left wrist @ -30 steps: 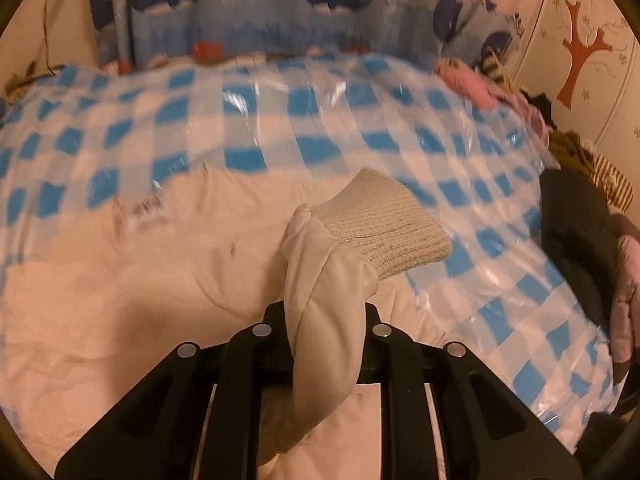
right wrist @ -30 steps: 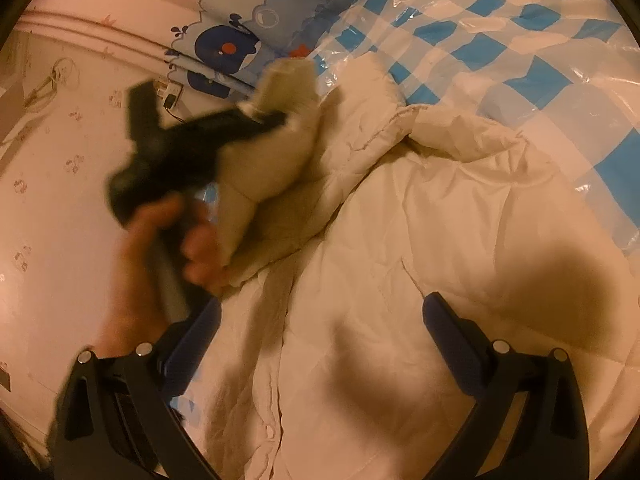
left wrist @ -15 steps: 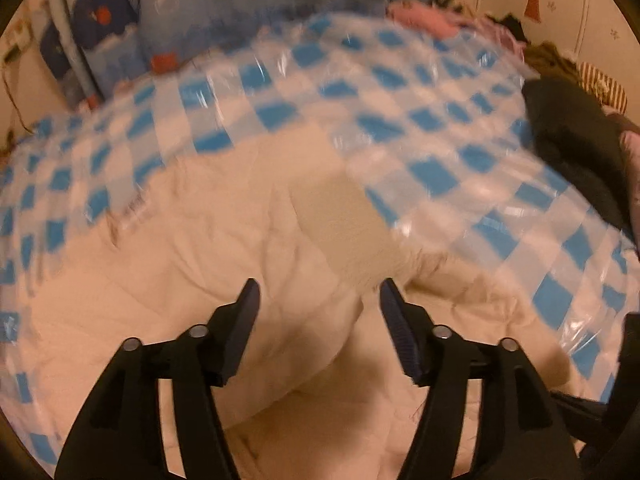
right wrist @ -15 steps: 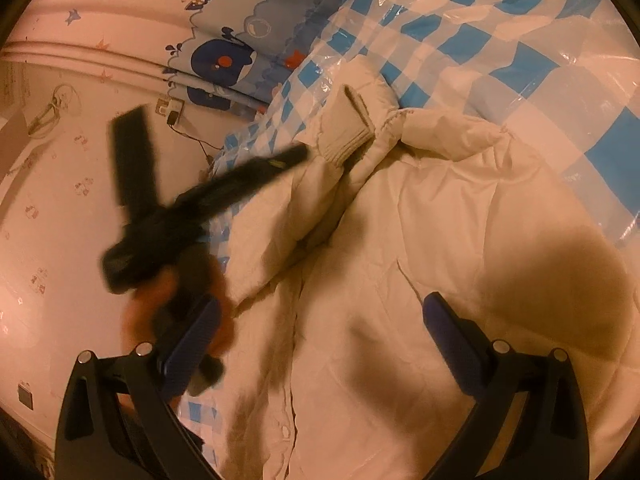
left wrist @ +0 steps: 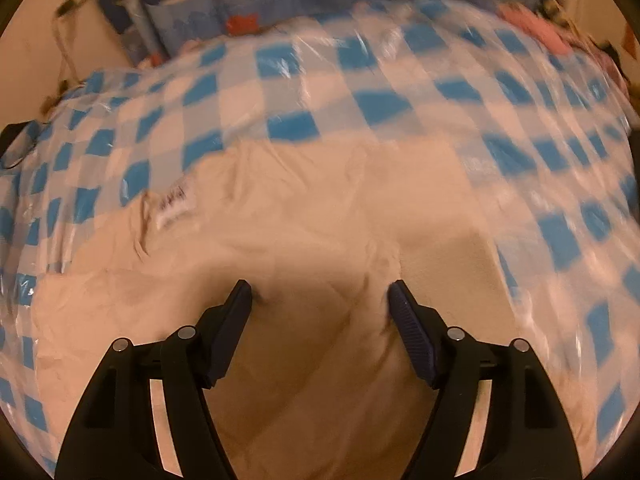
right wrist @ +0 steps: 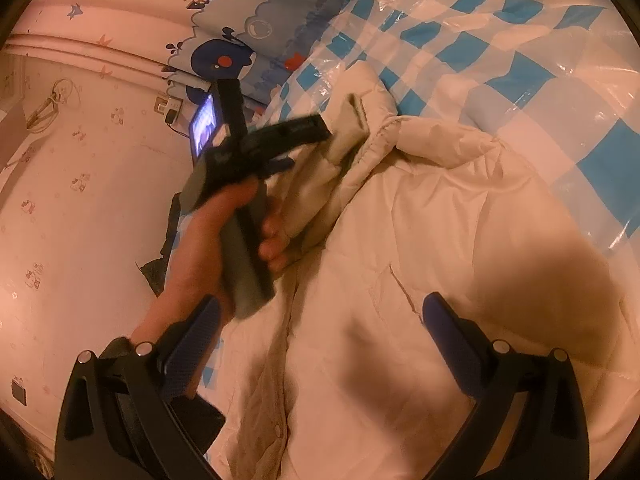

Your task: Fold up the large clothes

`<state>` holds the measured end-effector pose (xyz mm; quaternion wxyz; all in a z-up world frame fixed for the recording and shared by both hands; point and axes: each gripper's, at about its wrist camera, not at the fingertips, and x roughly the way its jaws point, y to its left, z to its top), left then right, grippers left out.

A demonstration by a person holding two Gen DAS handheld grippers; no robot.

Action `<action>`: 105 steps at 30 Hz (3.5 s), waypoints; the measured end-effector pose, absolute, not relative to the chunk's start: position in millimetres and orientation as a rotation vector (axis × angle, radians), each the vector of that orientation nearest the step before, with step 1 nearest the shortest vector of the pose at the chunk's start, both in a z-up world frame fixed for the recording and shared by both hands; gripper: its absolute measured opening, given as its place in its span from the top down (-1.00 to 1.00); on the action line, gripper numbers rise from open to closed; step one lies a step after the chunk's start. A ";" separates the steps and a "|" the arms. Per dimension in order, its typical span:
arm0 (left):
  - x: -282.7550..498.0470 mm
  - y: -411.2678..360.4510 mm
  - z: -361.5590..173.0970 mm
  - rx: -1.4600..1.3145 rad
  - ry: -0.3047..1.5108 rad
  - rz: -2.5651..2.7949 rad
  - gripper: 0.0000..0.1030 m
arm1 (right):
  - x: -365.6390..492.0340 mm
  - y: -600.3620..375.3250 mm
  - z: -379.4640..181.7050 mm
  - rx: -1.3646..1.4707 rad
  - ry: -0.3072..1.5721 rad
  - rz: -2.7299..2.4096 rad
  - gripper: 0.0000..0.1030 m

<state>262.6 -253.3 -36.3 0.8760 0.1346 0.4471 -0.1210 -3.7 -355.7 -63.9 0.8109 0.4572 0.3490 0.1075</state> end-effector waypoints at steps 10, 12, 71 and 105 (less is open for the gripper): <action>245.6 -246.7 -15.3 0.236 0.888 -0.341 -0.33 | -5.8 -354.4 -54.5 0.822 0.745 0.142 -0.89; 217.7 -216.0 6.9 0.133 0.830 -0.379 -0.34 | -5.4 -353.6 -53.2 0.796 0.743 0.127 -0.89; 133.7 89.9 -72.0 -0.446 0.913 -0.068 -0.71 | 227.9 -307.4 -97.9 0.090 1.003 -0.020 -0.89; -98.8 234.5 -67.3 -0.794 1.096 -0.283 -0.72 | -140.6 -406.0 -83.4 0.901 1.161 0.299 -0.89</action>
